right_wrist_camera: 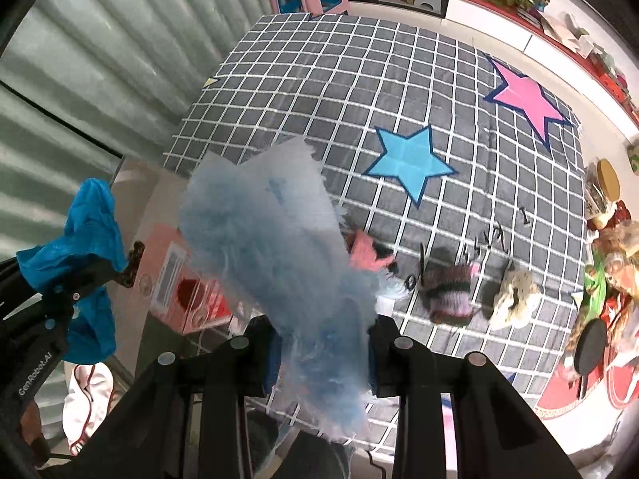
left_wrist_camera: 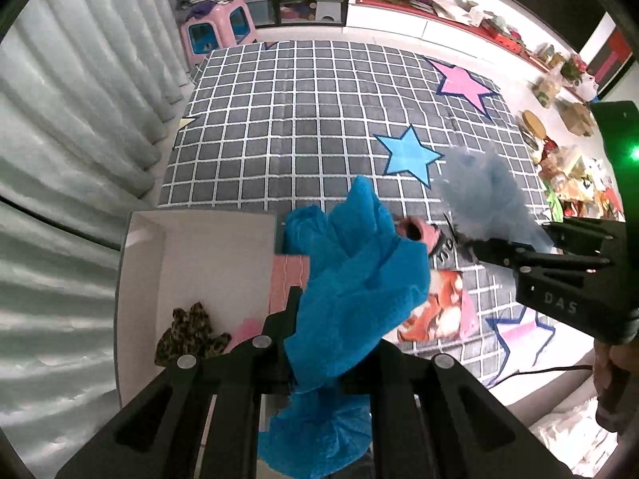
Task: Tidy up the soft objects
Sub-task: 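Carry the blue cloth in the left tool while the right tool carries the fur to the box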
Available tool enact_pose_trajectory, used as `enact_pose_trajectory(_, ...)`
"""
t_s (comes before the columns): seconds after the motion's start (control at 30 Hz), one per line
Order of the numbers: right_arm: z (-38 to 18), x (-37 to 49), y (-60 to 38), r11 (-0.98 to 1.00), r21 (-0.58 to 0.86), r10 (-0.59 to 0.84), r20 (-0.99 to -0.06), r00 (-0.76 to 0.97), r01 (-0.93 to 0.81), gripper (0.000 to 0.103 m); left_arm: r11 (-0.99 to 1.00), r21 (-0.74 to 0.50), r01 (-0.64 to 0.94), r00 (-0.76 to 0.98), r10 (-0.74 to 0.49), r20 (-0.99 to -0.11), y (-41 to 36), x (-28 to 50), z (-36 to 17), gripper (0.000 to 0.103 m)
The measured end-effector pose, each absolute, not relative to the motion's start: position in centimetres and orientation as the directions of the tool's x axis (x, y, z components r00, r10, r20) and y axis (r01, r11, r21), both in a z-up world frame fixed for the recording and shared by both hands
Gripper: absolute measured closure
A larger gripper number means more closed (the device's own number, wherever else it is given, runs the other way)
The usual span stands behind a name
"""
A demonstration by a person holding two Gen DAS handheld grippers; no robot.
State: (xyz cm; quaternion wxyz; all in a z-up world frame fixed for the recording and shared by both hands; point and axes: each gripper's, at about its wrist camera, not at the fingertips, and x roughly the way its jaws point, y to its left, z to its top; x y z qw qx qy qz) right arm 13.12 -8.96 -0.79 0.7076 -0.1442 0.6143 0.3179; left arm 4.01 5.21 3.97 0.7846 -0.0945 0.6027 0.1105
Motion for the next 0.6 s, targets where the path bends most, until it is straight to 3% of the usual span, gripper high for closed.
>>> enact_pose_trajectory(0.6, -1.4, 5.2, -7.8, 0.750, 0.201, 0.257, -0.966, -0.002, -0.630, 0.069, 0.955, -0.043, -0.292, 0.253, 0.034, -0.967, 5.5, -2.9, 3.1, 0.090)
